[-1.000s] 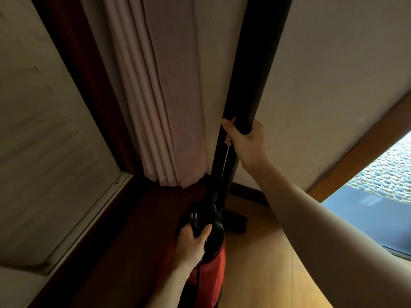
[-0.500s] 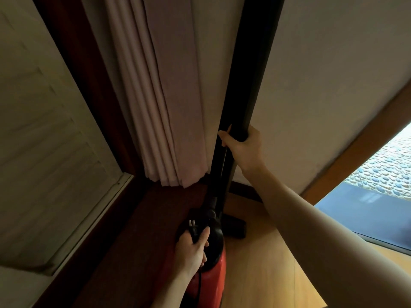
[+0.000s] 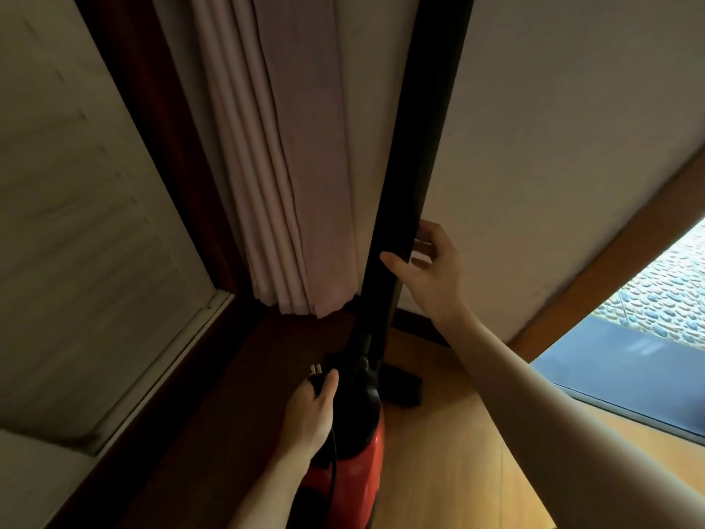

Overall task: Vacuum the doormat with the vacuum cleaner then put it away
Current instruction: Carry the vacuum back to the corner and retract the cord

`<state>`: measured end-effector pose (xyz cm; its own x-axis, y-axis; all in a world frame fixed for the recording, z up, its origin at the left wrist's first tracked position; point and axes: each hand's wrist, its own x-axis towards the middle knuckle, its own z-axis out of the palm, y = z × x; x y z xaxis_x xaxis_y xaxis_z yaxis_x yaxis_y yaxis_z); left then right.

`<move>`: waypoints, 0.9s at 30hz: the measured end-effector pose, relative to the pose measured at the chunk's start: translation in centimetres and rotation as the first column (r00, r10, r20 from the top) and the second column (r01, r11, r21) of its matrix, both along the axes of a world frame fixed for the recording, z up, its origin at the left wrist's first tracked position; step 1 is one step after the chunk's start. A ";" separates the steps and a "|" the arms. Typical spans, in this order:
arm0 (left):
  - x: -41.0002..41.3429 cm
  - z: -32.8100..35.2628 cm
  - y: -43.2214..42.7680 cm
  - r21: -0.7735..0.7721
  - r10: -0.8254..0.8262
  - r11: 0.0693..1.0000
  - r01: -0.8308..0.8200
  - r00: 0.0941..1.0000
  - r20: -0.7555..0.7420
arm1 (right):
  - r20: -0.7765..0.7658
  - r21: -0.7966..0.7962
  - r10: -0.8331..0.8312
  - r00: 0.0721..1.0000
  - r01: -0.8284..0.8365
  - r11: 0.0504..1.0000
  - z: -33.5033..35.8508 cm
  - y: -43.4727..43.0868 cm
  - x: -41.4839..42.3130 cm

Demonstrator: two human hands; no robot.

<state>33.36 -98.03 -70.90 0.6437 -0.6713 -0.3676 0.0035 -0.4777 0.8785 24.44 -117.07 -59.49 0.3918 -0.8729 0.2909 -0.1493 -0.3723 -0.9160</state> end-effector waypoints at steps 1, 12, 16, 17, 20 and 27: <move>0.0 0.1 0.1 -0.009 0.015 1.000 -0.015 1.000 0.004 | -0.017 -0.004 -0.002 1.000 0.002 1.000 -0.2 -0.1 -0.5; -0.3 4.2 1.4 0.079 -0.005 0.997 -0.003 0.995 0.097 | -0.100 0.070 0.008 0.995 -0.001 0.998 -1.9 1.7 -5.0; -0.4 5.5 4.7 0.054 -0.056 0.997 0.054 0.998 0.032 | -0.164 0.115 0.000 0.987 0.019 0.993 -4.4 4.9 -7.5; -0.1 5.4 5.5 0.028 -0.065 0.998 0.064 0.998 0.007 | -0.179 0.102 -0.004 0.984 0.023 0.995 -5.2 5.6 -8.0; 1.3 3.9 7.7 -0.066 -0.091 0.994 0.088 0.995 -0.042 | -0.216 0.014 -0.004 0.976 0.007 1.000 -8.0 8.4 -8.4; 3.4 1.3 13.0 -0.217 -0.228 0.957 0.191 0.960 -0.160 | -0.334 -0.165 0.146 0.931 -0.210 0.964 -11.7 16.6 -8.9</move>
